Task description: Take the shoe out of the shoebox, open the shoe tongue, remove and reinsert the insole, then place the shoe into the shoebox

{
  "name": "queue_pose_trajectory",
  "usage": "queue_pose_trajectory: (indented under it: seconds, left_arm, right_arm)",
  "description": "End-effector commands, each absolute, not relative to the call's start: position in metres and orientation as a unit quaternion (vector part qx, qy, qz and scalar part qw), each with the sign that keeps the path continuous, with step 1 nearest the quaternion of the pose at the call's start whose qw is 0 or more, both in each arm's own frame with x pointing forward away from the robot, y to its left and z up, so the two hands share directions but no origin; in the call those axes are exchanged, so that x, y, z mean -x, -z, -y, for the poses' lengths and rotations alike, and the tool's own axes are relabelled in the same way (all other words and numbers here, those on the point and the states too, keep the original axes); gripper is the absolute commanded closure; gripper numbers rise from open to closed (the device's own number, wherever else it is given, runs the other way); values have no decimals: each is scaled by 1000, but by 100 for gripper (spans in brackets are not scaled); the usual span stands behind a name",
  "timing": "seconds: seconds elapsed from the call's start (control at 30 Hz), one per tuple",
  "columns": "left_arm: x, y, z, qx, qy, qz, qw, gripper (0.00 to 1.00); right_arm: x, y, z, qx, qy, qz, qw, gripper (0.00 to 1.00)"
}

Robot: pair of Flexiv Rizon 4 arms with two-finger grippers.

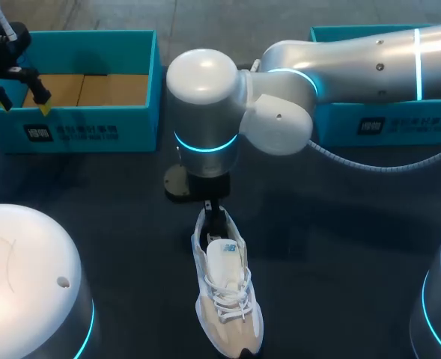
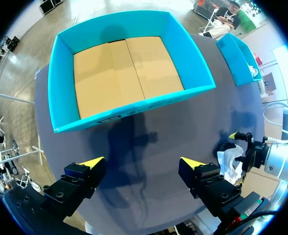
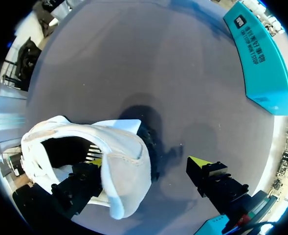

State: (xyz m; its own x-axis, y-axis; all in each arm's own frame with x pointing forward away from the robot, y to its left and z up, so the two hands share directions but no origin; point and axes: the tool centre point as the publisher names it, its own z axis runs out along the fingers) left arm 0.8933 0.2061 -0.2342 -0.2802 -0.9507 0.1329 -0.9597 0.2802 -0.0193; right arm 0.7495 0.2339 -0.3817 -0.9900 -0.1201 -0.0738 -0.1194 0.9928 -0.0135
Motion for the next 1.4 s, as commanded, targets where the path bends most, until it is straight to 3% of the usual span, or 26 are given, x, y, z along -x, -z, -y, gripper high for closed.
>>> queue_pose_trajectory:
  seconds: [0.03, 0.1, 0.17, 0.2, 0.3, 0.4, 0.5, 0.53, 0.57, 0.6, 1.4]
  left_arm:
    - [-894, 234, -206, -599, -45, 798, 47, 0]
    - [-894, 234, -206, -599, -45, 798, 46, 0]
    - [-895, 234, -206, -599, -44, 798, 46, 0]
    - [-895, 234, -206, -600, -44, 798, 47, 0]
    - [-895, 234, -206, -600, -44, 797, 47, 0]
    - [-895, 235, -205, -600, -43, 797, 48, 0]
    - [-895, 235, -204, -600, -42, 797, 48, 0]
    - [-896, 235, -204, -600, -42, 797, 49, 0]
    - [-896, 235, -204, -600, -42, 797, 49, 0]
    - [-896, 235, -203, -600, -42, 797, 49, 0]
    - [-918, 236, -231, -676, -11, 735, 51, 0]
  right_arm:
    - [-753, 386, -232, 60, 0, -998, 36, 8]
    - [-754, 386, -232, 59, -1, -998, 35, 15]
    - [-754, 387, -232, 59, -2, -998, 35, 32]
    - [-754, 388, -232, 59, -2, -998, 34, 36]
    - [-751, 389, -232, 57, -3, -998, 32, 48]
    - [-749, 390, -231, 54, -1, -998, 31, 52]
    - [-748, 390, -230, 52, 0, -998, 31, 65]
    - [-747, 390, -230, 52, 0, -998, 31, 76]
    - [-747, 390, -229, 50, 1, -998, 32, 96]
    - [-746, 390, -229, 49, 1, -998, 33, 100]
    - [-768, 341, -197, 8, 38, -995, 93, 100]
